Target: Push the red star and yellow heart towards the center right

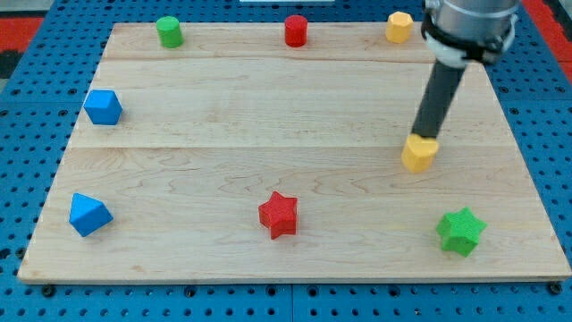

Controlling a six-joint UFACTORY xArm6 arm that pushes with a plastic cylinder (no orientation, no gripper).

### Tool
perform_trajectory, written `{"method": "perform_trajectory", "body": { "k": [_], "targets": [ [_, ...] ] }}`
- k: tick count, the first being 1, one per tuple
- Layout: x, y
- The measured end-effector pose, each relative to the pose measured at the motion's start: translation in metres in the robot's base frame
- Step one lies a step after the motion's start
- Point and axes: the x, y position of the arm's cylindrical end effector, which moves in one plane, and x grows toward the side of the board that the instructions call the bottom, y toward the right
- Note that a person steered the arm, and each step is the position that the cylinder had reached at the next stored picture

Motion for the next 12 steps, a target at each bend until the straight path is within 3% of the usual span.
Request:
{"method": "perform_trajectory", "body": {
  "k": [1, 3, 5, 7, 8, 9, 10, 11, 12],
  "targets": [
    [0.031, -0.004],
    [0.041, -0.158],
    [0.101, -0.274],
    [0.045, -0.167],
    [0.057, -0.199],
    [0.065, -0.28],
    [0.104, -0.258],
    [0.107, -0.236],
    [0.092, -0.179]
  ]
}}
